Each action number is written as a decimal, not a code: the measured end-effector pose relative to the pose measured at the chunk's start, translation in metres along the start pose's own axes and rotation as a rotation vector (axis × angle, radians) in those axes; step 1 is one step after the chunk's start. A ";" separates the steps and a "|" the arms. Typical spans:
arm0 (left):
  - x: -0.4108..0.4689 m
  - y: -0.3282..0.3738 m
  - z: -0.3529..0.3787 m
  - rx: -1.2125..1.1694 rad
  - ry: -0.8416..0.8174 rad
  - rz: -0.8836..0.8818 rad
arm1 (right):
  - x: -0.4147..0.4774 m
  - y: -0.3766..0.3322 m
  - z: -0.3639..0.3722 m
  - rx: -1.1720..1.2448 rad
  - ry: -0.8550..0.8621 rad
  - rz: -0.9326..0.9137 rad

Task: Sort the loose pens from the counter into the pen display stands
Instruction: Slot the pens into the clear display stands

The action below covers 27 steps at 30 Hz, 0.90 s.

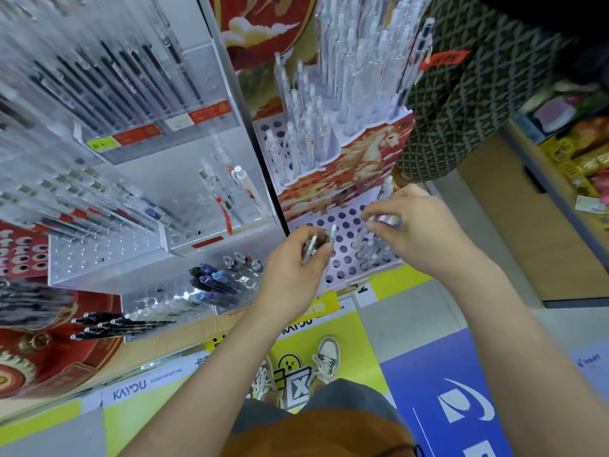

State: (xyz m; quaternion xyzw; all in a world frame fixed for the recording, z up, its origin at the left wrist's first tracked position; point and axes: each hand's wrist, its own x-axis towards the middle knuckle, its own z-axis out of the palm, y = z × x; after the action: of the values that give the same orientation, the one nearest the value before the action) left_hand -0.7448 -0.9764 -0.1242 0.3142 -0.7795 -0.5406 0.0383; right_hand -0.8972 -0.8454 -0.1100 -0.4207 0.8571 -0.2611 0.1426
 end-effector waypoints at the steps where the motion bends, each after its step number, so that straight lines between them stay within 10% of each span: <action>1: 0.000 0.001 0.000 0.005 0.011 0.012 | 0.000 0.000 0.002 -0.016 -0.007 -0.038; 15: 0.010 0.017 0.004 0.023 0.250 0.257 | 0.002 -0.012 -0.006 -0.249 -0.080 0.003; 27: 0.019 -0.004 0.023 0.245 0.260 0.353 | -0.012 -0.002 -0.004 0.353 0.090 0.117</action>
State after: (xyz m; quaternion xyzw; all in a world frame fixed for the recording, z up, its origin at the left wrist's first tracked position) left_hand -0.7676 -0.9684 -0.1423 0.2423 -0.8706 -0.3818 0.1939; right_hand -0.8910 -0.8353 -0.1054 -0.3265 0.8265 -0.4171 0.1908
